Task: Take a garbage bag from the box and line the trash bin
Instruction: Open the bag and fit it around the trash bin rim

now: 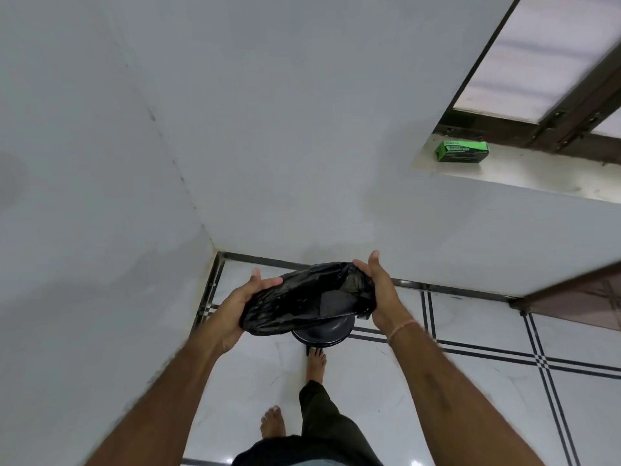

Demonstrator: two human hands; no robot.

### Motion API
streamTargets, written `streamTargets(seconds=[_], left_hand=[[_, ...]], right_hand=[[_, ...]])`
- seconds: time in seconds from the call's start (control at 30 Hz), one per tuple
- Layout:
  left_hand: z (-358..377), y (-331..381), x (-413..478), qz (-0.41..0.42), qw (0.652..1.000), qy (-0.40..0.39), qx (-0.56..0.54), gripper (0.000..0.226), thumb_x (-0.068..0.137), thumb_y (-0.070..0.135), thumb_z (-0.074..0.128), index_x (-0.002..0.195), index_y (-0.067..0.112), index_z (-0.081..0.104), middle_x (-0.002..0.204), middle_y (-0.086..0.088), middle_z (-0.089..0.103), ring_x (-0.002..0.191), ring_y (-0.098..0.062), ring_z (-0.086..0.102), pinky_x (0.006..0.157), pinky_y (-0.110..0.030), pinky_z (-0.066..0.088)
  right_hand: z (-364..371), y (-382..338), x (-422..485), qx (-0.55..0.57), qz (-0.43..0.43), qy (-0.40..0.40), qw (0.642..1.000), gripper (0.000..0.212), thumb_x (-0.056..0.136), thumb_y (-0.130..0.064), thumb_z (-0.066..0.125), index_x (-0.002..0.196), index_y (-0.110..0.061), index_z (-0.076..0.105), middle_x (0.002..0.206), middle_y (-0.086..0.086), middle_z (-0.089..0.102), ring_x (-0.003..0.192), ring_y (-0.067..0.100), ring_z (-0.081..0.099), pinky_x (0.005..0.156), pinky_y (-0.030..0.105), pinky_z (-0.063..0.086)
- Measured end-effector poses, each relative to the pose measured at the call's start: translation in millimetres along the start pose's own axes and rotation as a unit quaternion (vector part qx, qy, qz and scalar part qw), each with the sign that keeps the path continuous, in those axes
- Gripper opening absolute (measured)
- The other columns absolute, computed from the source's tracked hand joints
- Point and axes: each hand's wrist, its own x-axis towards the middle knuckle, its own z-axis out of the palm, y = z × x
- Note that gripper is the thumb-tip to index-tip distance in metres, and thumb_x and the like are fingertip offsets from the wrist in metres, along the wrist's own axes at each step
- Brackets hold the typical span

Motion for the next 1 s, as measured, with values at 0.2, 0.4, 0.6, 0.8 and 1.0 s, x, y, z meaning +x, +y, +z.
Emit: streamTargets(seconds=[0.2,0.4,0.6,0.8,1.0], left_hand=[[15,6,41,0.014,0.997,0.069,-0.034,0.074,0.09,0.08,0.04,0.136,0.027,0.065,0.138,0.008,0.067,0.121,-0.013,0.066,0.096,-0.029,0.052],[40,-19,108,-0.001,0.993,0.114,-0.012,0.075,0.099,0.071,0.021,0.158,0.031,0.039,0.149,0.003,0.057,0.133,-0.018,0.056,0.09,-0.022,0.049],[45,-75,188,-0.054,0.985,0.149,-0.065,0.066,0.102,0.066,0.024,0.158,0.034,0.039,0.154,0.002,0.051,0.134,-0.019,0.052,0.103,-0.032,0.043],[35,-161,280,-0.102,0.977,0.156,-0.104,0.061,0.102,0.067,0.029,0.153,0.037,0.045,0.142,0.004,0.059,0.119,-0.016,0.059,0.083,-0.028,0.054],[33,-238,365,-0.043,0.993,0.093,-0.058,0.047,0.1,0.068,0.03,0.141,0.053,0.046,0.139,0.017,0.058,0.125,-0.002,0.056,0.098,-0.023,0.053]], right_hand=[[9,14,29,-0.074,-0.021,-0.011,0.997,0.06,0.097,-0.07,0.048,0.131,-0.026,0.07,0.129,-0.002,0.074,0.112,0.01,0.073,0.093,0.026,0.058],[-2,36,78,-0.105,0.012,-0.003,0.994,0.058,0.095,-0.074,0.046,0.136,-0.038,0.066,0.132,-0.01,0.072,0.123,0.01,0.067,0.102,0.029,0.055],[-25,83,156,-0.088,0.067,0.026,0.994,0.057,0.099,-0.071,0.035,0.142,-0.042,0.06,0.137,-0.012,0.069,0.127,0.008,0.065,0.097,0.026,0.054],[-49,165,250,-0.076,0.09,0.067,0.991,0.061,0.102,-0.067,0.035,0.151,-0.035,0.053,0.145,-0.006,0.061,0.129,0.017,0.058,0.104,0.034,0.052],[-68,235,340,-0.135,0.046,0.087,0.986,0.059,0.089,-0.079,0.051,0.131,-0.042,0.069,0.131,-0.005,0.071,0.123,0.021,0.064,0.107,0.046,0.051]])
